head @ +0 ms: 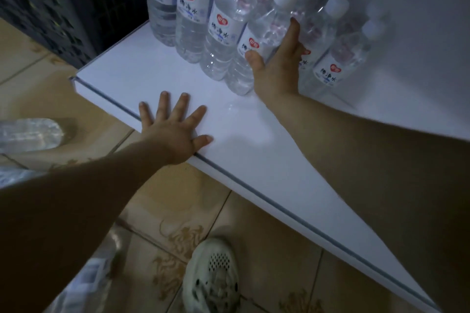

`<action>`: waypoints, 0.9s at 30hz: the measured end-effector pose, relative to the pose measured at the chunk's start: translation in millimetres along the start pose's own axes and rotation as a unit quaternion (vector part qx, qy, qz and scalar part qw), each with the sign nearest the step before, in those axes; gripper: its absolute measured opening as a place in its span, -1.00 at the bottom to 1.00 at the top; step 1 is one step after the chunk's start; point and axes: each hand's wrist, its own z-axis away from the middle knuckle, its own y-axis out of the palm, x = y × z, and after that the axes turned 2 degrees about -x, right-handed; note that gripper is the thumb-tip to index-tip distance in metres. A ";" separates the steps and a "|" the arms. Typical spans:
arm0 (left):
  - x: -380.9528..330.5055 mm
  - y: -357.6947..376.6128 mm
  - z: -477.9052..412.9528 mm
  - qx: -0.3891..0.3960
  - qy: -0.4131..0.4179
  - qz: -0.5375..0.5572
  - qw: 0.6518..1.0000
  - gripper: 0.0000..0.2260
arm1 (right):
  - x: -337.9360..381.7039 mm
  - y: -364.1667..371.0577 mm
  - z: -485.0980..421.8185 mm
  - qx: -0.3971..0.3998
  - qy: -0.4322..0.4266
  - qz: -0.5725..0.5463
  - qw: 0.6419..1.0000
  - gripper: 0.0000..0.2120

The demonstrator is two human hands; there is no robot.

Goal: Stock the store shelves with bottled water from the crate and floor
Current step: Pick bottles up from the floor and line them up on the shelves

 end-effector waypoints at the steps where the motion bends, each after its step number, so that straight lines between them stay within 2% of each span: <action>1: 2.9 -3.8 2.8 0.009 0.010 0.004 1.000 -0.34 | 2.8 -1.9 -0.9 0.010 0.014 -0.003 1.000 -0.16; 5: 22.8 -9.6 46.9 0.021 0.026 0.069 0.997 -0.33 | 19.2 -17.0 1.3 0.060 0.080 0.028 0.995 -0.12; 9: 53.2 1.1 121.5 0.036 -0.075 0.169 0.982 -0.31 | 43.5 -32.5 31.5 0.089 0.113 0.056 0.988 -0.07; 12: 79.5 4.7 186.9 0.057 -0.141 0.213 0.965 -0.28 | 68.3 -32.7 73.2 0.140 0.110 0.082 0.981 -0.14; 15: 103.2 -1.5 255.1 0.061 -0.197 0.242 0.948 -0.29 | 103.4 -24.7 128.4 0.254 0.093 0.106 0.957 -0.18; 20: 130.5 -22.4 356.7 0.018 -0.259 0.278 0.925 -0.30 | 180.9 1.5 228.7 0.402 -0.007 0.128 0.906 -0.38; 23: 137.9 -25.4 410.0 0.001 -0.286 0.297 0.911 -0.30 | 217.0 19.4 281.2 0.436 -0.027 0.143 0.888 -0.29; 27: 137.4 -12.7 455.9 -0.005 -0.326 0.353 0.877 -0.30 | 229.6 43.7 333.4 0.469 -0.028 0.144 0.871 -0.34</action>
